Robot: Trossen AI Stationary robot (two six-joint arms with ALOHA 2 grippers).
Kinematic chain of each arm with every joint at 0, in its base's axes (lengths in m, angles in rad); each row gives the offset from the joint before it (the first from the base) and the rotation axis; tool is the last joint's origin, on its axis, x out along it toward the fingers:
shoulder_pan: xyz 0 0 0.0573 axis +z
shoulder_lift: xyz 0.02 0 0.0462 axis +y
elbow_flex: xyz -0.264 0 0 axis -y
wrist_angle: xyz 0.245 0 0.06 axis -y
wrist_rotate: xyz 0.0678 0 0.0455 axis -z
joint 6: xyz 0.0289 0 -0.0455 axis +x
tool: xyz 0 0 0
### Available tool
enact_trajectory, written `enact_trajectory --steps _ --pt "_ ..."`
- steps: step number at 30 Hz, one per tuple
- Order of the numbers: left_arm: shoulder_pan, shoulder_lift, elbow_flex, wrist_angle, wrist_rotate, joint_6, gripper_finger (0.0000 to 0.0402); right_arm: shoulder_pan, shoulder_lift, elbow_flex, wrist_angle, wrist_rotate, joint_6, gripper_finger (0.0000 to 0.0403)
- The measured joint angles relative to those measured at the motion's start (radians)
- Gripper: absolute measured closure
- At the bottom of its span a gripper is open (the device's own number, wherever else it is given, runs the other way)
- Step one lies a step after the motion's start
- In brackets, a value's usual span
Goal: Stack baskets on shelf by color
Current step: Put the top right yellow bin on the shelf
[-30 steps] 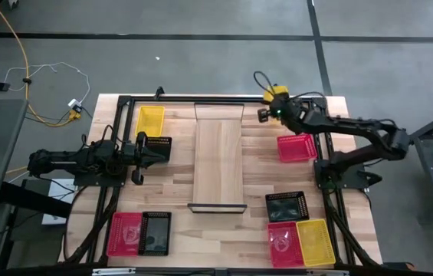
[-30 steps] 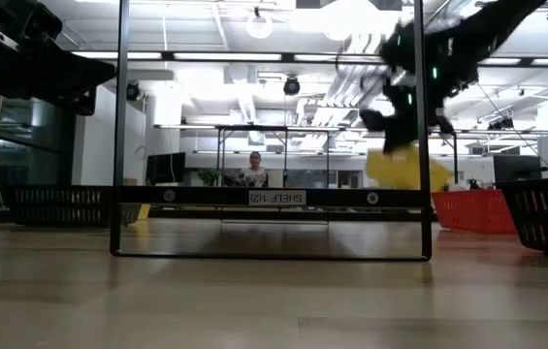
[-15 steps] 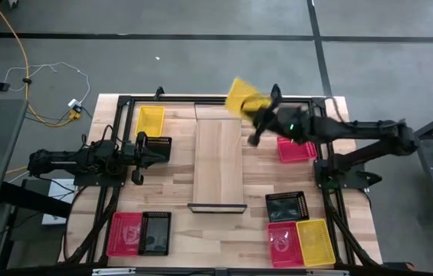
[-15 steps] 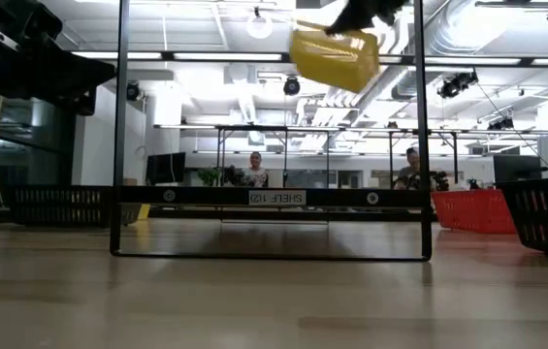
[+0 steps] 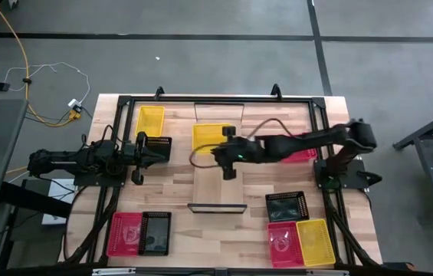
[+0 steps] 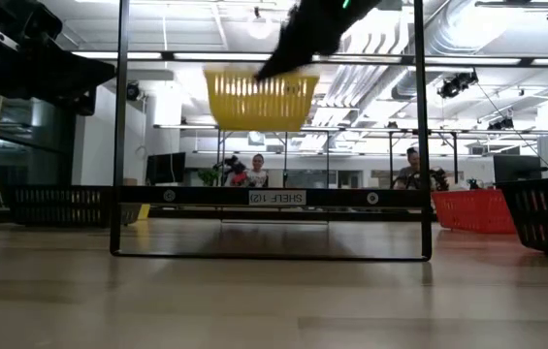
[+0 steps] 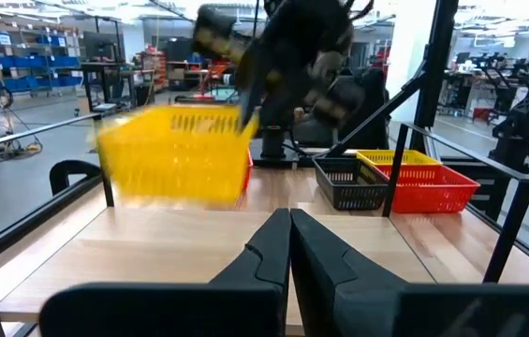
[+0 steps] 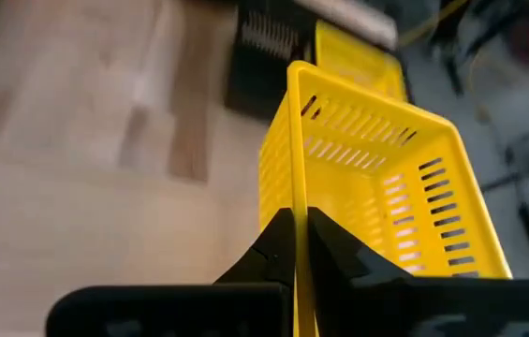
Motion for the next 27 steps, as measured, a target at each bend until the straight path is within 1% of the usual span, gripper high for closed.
enact_trajectory --steps 3,7,10,14,16,21,24,27 --pt "0.0 0.0 0.0 0.0 0.0 0.0 0.0401 -0.048 0.061 0.009 -0.002 -0.002 0.031 0.0403" --pt "0.0 0.0 0.0 0.0 0.0 0.0 0.0401 -0.104 0.11 -0.01 0.034 -0.011 0.091 0.0403" --pt "0.0 0.0 0.0 0.0 0.0 0.0 0.0401 -0.129 0.138 -0.016 0.038 -0.013 0.066 0.0403" --pt "0.0 0.0 0.0 0.0 0.0 0.0 0.0401 -0.143 0.153 -0.016 0.058 -0.069 0.024 0.0403" --pt "0.0 0.0 0.0 0.0 0.0 0.0 0.0401 -0.15 0.154 -0.016 0.057 -0.078 0.004 0.0403" --pt "0.0 0.0 0.0 0.0 0.0 0.0 0.0401 -0.169 0.159 -0.017 0.023 -0.076 -0.028 0.0403" --pt "0.0 0.0 0.0 0.0 0.0 0.0 0.0401 -0.178 0.162 -0.017 -0.021 -0.071 -0.028 0.0403" --pt "0.0 0.0 0.0 0.0 0.0 0.0 0.0401 -0.184 0.162 -0.017 -0.022 -0.071 -0.018 0.0403"
